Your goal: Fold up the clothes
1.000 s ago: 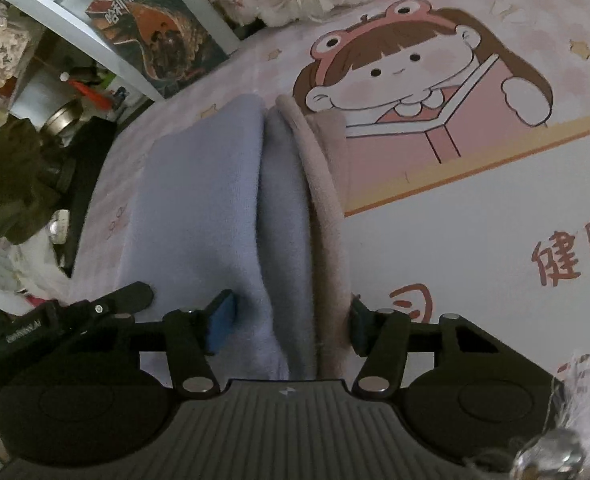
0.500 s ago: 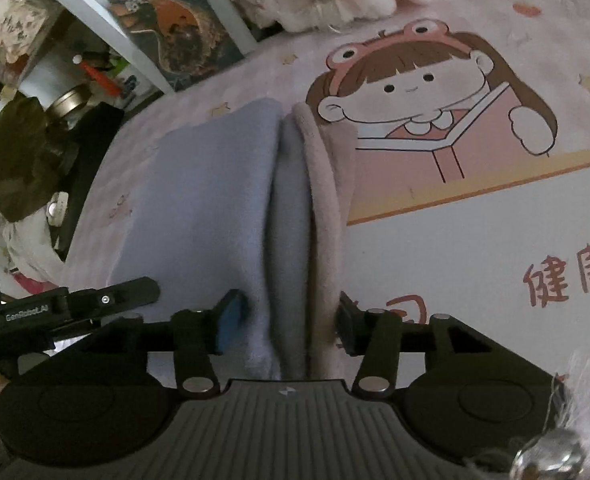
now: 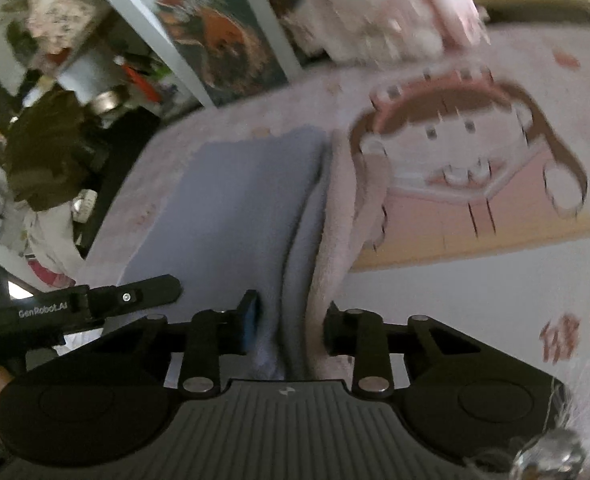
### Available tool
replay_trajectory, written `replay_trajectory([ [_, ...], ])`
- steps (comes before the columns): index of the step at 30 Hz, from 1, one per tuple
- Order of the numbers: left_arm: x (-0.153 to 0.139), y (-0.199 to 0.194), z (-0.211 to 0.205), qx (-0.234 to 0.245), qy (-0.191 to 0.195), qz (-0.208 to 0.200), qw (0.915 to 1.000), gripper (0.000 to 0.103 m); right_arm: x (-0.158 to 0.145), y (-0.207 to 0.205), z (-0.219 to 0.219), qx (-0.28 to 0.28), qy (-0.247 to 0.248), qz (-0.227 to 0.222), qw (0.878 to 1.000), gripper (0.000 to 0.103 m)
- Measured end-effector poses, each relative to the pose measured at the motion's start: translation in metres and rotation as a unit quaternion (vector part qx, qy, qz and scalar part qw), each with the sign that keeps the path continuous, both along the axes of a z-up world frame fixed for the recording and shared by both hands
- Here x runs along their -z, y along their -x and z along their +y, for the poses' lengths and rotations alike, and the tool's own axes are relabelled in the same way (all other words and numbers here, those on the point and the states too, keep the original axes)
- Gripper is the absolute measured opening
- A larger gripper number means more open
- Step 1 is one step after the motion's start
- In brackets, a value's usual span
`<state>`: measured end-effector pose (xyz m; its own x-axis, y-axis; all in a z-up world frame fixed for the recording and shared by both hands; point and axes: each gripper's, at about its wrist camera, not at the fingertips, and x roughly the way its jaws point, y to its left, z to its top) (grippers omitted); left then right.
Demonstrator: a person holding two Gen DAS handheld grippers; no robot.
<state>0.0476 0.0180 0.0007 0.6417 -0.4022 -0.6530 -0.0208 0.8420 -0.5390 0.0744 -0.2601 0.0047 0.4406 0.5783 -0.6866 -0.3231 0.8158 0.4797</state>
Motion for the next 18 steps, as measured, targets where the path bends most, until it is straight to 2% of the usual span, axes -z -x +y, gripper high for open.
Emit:
replay_trajectory([
  [4, -0.011, -0.018, 0.005, 0.001, 0.002, -0.021, 0.9998, 0.048, -0.016, -0.012, 0.003, -0.014, 0.005, -0.034, 0.999, 0.027],
  [9, -0.015, -0.053, 0.014, -0.001, -0.005, -0.046, 0.9989, 0.048, -0.029, -0.048, 0.018, -0.030, 0.022, -0.067, 0.997, 0.027],
  [13, -0.014, -0.090, 0.023, -0.007, -0.009, -0.058, 0.9983, 0.048, -0.032, -0.083, 0.034, -0.029, 0.034, -0.090, 0.995, 0.027],
  [18, -0.004, -0.131, 0.024, -0.008, -0.018, -0.053, 0.9984, 0.048, -0.024, -0.126, 0.051, -0.021, 0.055, -0.102, 0.993, 0.027],
])
